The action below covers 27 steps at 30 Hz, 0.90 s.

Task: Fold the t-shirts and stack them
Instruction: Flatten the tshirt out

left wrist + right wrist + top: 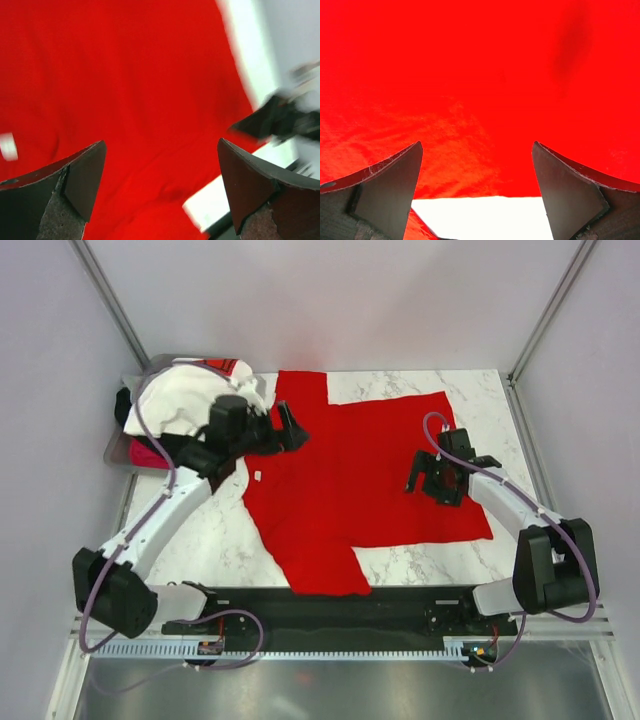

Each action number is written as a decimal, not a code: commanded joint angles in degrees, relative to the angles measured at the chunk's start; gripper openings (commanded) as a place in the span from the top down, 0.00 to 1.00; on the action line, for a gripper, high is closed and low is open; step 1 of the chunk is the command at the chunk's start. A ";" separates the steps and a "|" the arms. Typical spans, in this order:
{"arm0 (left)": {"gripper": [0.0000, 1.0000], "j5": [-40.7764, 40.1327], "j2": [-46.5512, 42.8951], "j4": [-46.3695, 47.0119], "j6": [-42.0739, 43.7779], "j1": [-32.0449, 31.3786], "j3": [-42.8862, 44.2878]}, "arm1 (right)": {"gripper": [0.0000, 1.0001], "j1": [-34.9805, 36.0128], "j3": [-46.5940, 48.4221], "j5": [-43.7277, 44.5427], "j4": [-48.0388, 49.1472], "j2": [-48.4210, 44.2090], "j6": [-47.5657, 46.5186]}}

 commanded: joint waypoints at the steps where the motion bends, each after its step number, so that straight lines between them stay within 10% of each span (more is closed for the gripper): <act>1: 0.00 -2.55 2.68 -3.61 -1.91 -2.24 -16.22 | 0.02 0.00 0.17 -0.16 1.45 1.16 -0.22; 10: 0.01 -5.97 13.47 2.37 -2.71 -1.37 -20.91 | 0.02 -0.17 7.02 0.63 3.29 15.21 -2.87; 23: 0.03 -6.68 36.85 -5.96 1.51 4.44 6.30 | 0.02 -1.93 22.75 2.83 -1.18 31.84 -1.11; 27: 0.04 -5.89 31.45 -10.46 1.16 4.35 8.20 | 0.02 -2.02 28.11 1.34 -5.22 28.07 -2.95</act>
